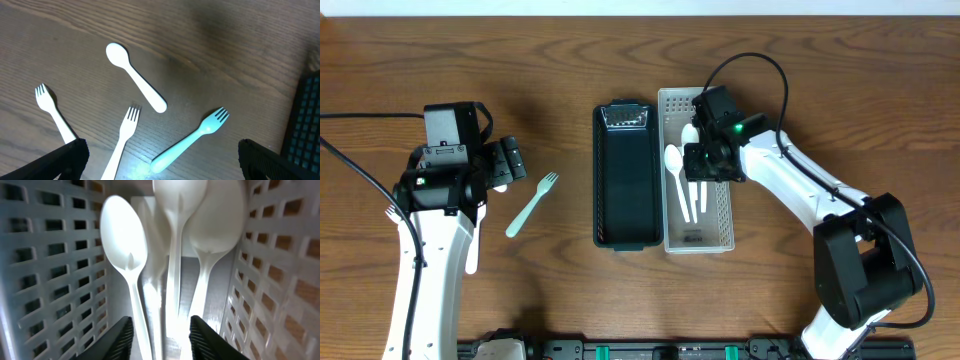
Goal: Pack container
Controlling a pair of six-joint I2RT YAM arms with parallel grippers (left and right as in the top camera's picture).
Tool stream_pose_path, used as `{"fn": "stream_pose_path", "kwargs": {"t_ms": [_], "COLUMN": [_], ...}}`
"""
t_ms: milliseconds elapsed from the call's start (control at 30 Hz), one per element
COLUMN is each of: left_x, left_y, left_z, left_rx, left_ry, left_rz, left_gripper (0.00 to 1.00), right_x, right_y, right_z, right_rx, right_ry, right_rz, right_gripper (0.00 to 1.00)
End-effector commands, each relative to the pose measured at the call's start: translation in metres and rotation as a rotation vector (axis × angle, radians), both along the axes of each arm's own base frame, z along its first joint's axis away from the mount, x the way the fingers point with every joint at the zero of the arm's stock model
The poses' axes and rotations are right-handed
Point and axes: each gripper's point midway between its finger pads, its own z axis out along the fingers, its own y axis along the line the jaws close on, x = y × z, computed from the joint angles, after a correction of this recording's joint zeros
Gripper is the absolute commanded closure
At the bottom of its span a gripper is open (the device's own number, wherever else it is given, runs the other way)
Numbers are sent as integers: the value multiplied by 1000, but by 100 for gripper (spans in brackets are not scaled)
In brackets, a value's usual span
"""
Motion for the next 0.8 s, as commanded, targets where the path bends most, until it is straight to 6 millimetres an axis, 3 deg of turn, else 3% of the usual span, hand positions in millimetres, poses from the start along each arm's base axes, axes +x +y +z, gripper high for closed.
{"fn": "stream_pose_path", "kwargs": {"t_ms": [0,133,200,300,367,433,567,767], "left_x": [4,0,-7,-14,-17,-17,-15,8], "left_y": [2,2,-5,-19,-23,-26,-32,-45], "left_z": [8,7,4,-1,-5,-11,-35,-80], "left_rx": [2,1,3,18,41,61,75,64], "left_ry": [-18,-4,32,88,121,156,252,340], "left_rz": [7,5,-75,-237,-297,-354,-443,-523], "left_gripper": [2,2,2,2,2,2,2,2], "right_x": [25,55,66,79,82,82,76,72], "right_y": [5,1,-8,-36,-55,-75,-108,-135], "right_z": [36,104,143,197,215,224,217,204], "right_rx": [16,39,46,38,28,22,-8,-37], "right_ry": [-112,-242,-313,-410,-443,-456,-399,-346], "right_rz": [56,77,78,25,-19,-61,-129,-174], "right_gripper": [55,47,40,29,22,20,19,19]}}
